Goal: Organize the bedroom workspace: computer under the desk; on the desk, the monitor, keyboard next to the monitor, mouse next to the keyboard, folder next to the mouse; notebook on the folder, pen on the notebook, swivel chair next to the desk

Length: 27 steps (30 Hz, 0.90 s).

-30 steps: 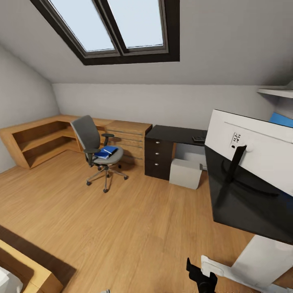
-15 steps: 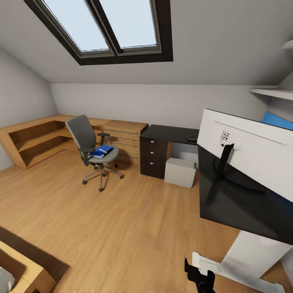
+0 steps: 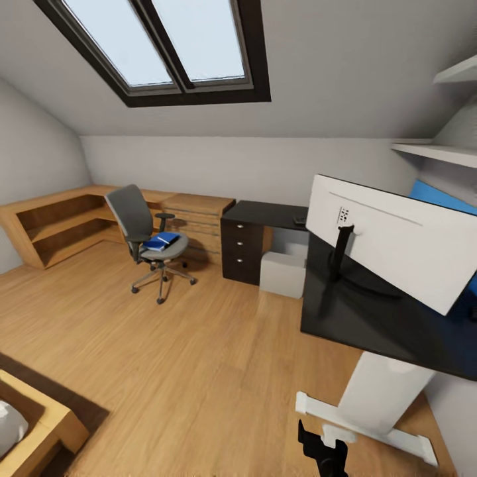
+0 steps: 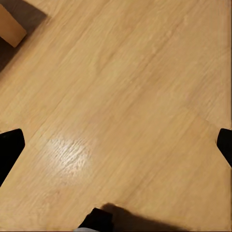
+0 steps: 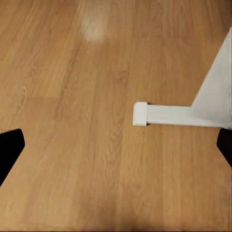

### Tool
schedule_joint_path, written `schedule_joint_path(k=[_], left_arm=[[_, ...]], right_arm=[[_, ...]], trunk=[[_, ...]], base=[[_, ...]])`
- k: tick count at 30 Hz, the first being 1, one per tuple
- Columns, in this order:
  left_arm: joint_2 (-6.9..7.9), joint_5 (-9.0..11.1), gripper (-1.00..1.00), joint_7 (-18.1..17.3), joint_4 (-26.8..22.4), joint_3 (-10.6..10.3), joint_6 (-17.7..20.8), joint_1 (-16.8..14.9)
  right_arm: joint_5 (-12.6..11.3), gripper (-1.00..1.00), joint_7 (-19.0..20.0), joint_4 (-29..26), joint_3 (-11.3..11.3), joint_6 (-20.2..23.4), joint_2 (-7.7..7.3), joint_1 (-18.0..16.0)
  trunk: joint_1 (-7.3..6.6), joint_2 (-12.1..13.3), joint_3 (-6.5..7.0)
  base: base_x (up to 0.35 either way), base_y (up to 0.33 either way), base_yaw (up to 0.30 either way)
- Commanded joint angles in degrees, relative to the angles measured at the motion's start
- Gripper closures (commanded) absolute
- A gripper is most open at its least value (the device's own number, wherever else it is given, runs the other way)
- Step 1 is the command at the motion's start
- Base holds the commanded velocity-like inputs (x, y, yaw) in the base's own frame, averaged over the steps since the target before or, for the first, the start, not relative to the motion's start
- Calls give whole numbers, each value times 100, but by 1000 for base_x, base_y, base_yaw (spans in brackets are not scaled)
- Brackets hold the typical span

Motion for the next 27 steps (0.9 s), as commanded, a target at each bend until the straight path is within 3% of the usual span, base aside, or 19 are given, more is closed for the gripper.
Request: schedule_joint_path(k=[1,16,27], left_arm=[[5,61,-100,43,3,-46,-28,-2],[17,77,-100,48,0,-36,-42,0],[12,82,-100,60,-4,-32,-58,-2]], right_arm=[[-10,-100,-8,11,-4,-24,-1,-6],[-22,-100,-19,16,-11,-41,17,-6],[-50,-100,-26,14,-18,-49,-5,-6]], trunk=[[-3,-4,-6],[-3,-4,-6],[-3,-4,-6]], base=[[-271,-182,0],[-255,-200,0],[-3,-275,-71]])
